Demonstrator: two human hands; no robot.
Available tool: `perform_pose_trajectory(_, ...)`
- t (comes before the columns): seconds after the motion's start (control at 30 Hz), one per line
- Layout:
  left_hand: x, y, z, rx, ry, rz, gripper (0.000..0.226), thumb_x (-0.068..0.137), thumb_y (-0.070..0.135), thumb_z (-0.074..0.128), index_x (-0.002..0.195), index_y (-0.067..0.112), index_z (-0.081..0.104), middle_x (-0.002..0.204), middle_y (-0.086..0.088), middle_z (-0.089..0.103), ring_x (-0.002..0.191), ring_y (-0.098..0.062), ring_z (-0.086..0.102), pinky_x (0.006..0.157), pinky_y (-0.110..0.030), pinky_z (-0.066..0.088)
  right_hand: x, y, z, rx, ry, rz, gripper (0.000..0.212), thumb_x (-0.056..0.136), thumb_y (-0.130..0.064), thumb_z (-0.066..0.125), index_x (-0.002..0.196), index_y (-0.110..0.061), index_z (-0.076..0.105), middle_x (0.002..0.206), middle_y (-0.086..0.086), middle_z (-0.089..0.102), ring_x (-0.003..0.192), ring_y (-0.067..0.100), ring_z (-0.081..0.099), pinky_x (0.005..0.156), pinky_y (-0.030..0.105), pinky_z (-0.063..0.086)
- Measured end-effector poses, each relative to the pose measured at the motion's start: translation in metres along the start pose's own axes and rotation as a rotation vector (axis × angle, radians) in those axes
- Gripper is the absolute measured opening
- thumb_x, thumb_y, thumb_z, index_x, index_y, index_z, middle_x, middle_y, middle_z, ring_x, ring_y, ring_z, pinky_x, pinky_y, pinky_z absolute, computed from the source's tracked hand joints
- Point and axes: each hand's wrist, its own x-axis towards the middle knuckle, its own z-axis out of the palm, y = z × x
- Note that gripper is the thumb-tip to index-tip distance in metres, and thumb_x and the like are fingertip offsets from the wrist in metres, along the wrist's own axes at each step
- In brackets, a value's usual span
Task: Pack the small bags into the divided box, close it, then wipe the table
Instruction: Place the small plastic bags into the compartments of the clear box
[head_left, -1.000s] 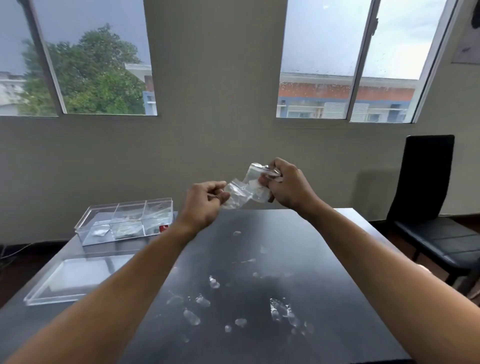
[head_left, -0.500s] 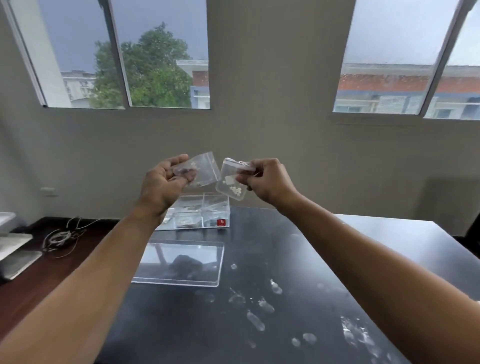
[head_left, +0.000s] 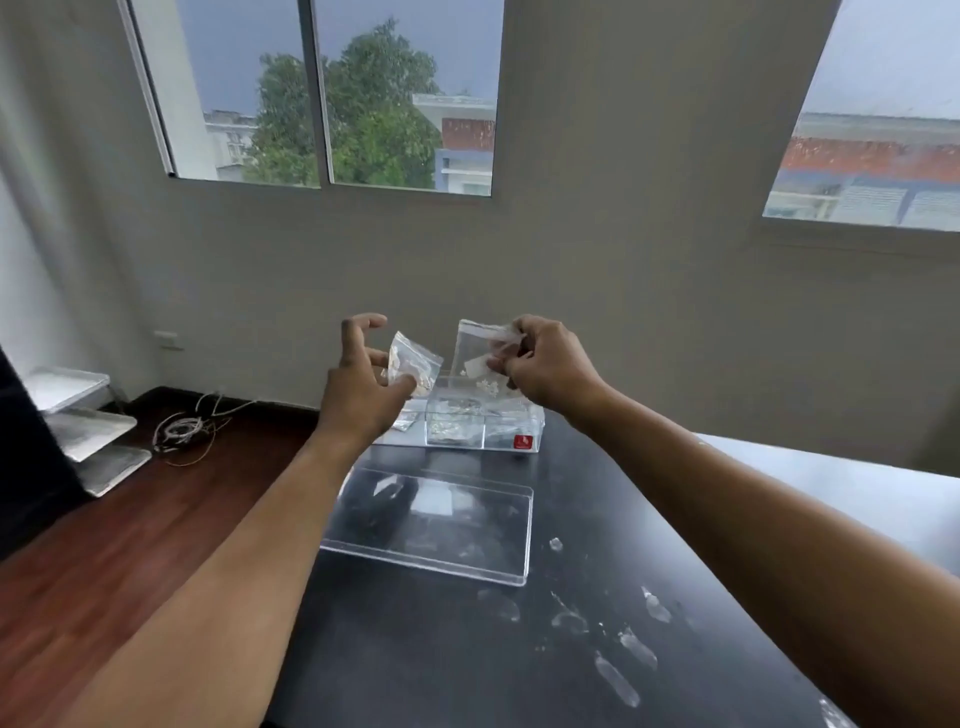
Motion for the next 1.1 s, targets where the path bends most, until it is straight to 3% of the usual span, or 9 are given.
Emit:
perform_pose_trajectory(0.07,0.001,-0.005,0.002,0.146,0.030,0.092,0.039,0.086,0.014,0.066,0.120,0.026,0.053,0.088,0.000,0.061,0.069,-0.017,0.059,0.069,-0.032,0.052,0.003,-0.001,0.009,-0.028,-0.008,-0.029,0.027,0.092,-0.011,0.076,0.117,-0.009,0.065,0.087,0.006,0.078,0.073,0.022,0.074,0.072,0.035,0.064)
perform_pose_trajectory(0.13,0.001,-0.008,0.003,0.247,0.067,0.166,0.019,0.087,0.015,0.061,0.102,0.026,0.066,0.089,-0.001,0.066,0.069,-0.018,0.058,0.074,-0.037,0.054,0.006,-0.001,0.017,-0.034,-0.028,-0.052,0.031,0.094,-0.007,0.071,0.122,-0.013,0.060,0.081,0.006,0.076,0.065,0.023,0.072,0.065,0.034,0.062)
perform_pose_trajectory(0.23,-0.002,-0.011,0.005,0.296,0.040,0.162,0.013,0.087,0.025,0.062,0.091,0.028,0.073,0.084,0.009,0.068,0.072,-0.016,0.061,0.083,-0.038,0.054,0.011,0.001,0.031,-0.108,-0.062,-0.097,0.032,0.096,-0.005,0.066,0.125,-0.016,0.059,0.081,0.009,0.076,0.060,0.020,0.068,0.064,0.031,0.059)
perform_pose_trajectory(0.37,-0.003,-0.014,0.004,0.485,0.104,0.171,0.019,0.089,0.036,0.057,0.092,0.030,0.074,0.080,0.008,0.071,0.092,-0.022,0.064,0.086,-0.039,0.034,0.016,0.005,0.044,-0.239,-0.073,-0.154,0.027,0.095,-0.009,0.065,0.120,-0.015,0.066,0.084,0.006,0.078,0.070,0.021,0.065,0.072,0.031,0.054)
perform_pose_trajectory(0.53,-0.002,-0.018,0.000,0.542,0.052,0.166,0.034,0.093,0.029,0.052,0.125,0.026,0.063,0.098,0.000,0.073,0.104,-0.027,0.060,0.090,-0.041,0.030,0.021,0.009,0.051,-0.293,-0.043,-0.166,0.023,0.093,-0.016,0.071,0.115,-0.017,0.077,0.079,-0.004,0.067,0.075,0.015,0.060,0.075,0.027,0.050)
perform_pose_trajectory(0.7,-0.002,-0.022,0.001,0.670,0.014,0.171,0.029,0.096,0.043,0.050,0.105,0.029,0.073,0.106,0.003,0.074,0.110,-0.025,0.056,0.084,-0.039,0.024,0.027,0.013,0.052,-0.319,-0.021,-0.160,0.021,0.095,-0.028,0.071,0.110,-0.017,0.082,0.101,0.004,0.080,0.093,0.023,0.071,0.088,0.036,0.058)
perform_pose_trajectory(0.8,-0.002,-0.022,0.003,0.714,-0.043,0.145,0.038,0.099,0.044,0.040,0.112,0.028,0.072,0.120,0.000,0.069,0.116,-0.025,0.051,0.083,-0.039,0.020,0.028,0.014,0.052,-0.323,-0.034,-0.163,0.022,0.097,-0.025,0.069,0.112,-0.015,0.081,0.108,0.005,0.081,0.101,0.024,0.073,0.092,0.039,0.058)
perform_pose_trajectory(0.97,-0.003,-0.021,0.004,0.682,-0.053,0.141,0.039,0.097,0.032,0.043,0.128,0.028,0.066,0.127,0.000,0.056,0.122,-0.025,0.043,0.097,-0.044,0.028,0.028,0.019,0.050,-0.274,-0.030,-0.151,0.021,0.095,-0.018,0.071,0.115,-0.015,0.077,0.090,0.006,0.079,0.088,0.022,0.072,0.089,0.036,0.058)
perform_pose_trajectory(1.1,-0.002,-0.018,-0.003,0.748,0.022,0.233,0.026,0.092,0.033,0.054,0.108,0.029,0.074,0.109,-0.001,0.065,0.108,-0.027,0.053,0.088,-0.042,0.032,0.032,0.012,0.036,-0.112,0.099,-0.152,0.015,0.096,-0.015,0.070,0.109,-0.012,0.076,0.081,0.004,0.078,0.074,0.018,0.071,0.075,0.030,0.058)
